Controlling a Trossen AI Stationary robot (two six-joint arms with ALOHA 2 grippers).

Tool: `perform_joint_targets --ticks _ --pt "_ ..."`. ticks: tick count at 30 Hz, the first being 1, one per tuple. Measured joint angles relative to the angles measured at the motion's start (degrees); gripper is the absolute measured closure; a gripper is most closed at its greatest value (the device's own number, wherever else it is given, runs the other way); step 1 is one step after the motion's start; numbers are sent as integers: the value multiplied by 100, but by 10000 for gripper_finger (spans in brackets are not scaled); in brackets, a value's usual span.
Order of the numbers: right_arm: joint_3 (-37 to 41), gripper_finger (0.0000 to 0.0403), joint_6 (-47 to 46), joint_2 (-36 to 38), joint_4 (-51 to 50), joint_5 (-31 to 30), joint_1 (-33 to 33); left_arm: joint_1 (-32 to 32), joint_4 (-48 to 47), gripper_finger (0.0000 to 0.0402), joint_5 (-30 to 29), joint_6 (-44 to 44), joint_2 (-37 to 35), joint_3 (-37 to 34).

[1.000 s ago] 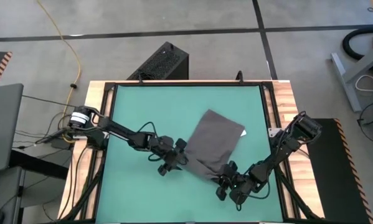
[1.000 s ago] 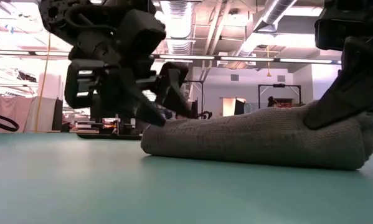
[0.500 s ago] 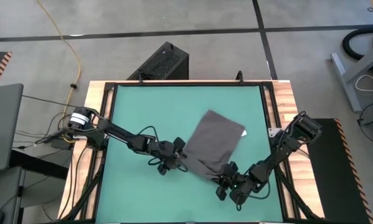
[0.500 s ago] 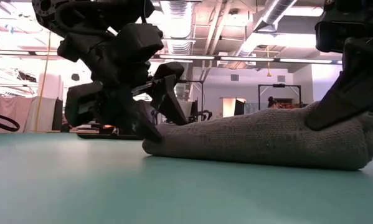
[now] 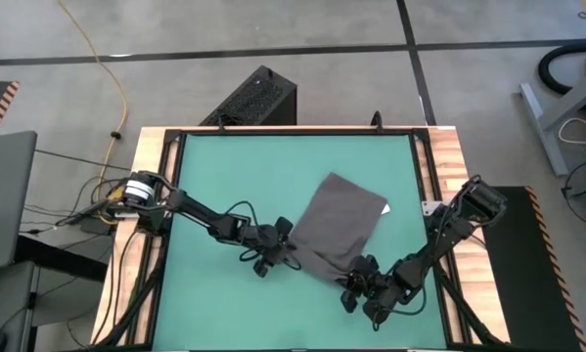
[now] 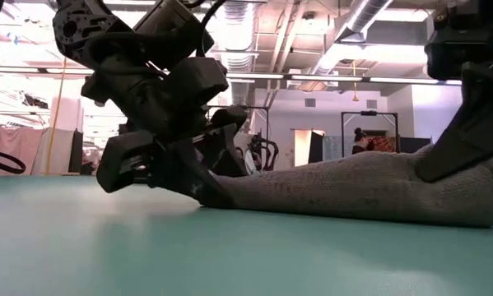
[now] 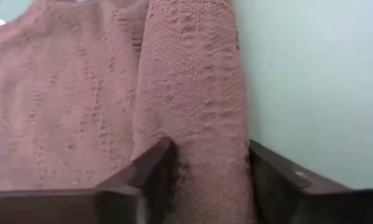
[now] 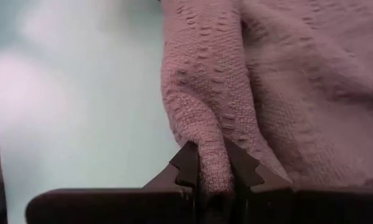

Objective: Roll towel into tight, uniform cylinder
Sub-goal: Roll the gray towel

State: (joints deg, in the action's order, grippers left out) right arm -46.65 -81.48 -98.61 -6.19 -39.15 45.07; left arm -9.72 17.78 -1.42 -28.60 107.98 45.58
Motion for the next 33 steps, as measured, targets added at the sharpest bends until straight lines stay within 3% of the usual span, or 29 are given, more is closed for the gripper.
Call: perform_joint_targets --ticks 5,7,12,17,21,27,33 --pt "-2 344 -466 2 -316 -45 89 66 -116 360 131 278 1 3" --pt "-4 344 -592 4 -387 -49 93 72 -252 383 242 469 1 61" --pt "-4 344 -715 4 -401 5 60 111 -1907 383 849 946 12 922" --pt "-11 339 -764 4 -363 124 -24 315 -3793 383 2130 1359 55 1906" --pt "-11 325 -759 8 -370 279 -224 631 -4488 383 2868 1660 55 2307" --pt "-13 321 -260 9 -391 560 -555 1064 -4756 365 2946 2191 73 2344" --pt "-11 318 -73 8 -464 676 -771 1139 -4885 318 2641 2208 103 2341"
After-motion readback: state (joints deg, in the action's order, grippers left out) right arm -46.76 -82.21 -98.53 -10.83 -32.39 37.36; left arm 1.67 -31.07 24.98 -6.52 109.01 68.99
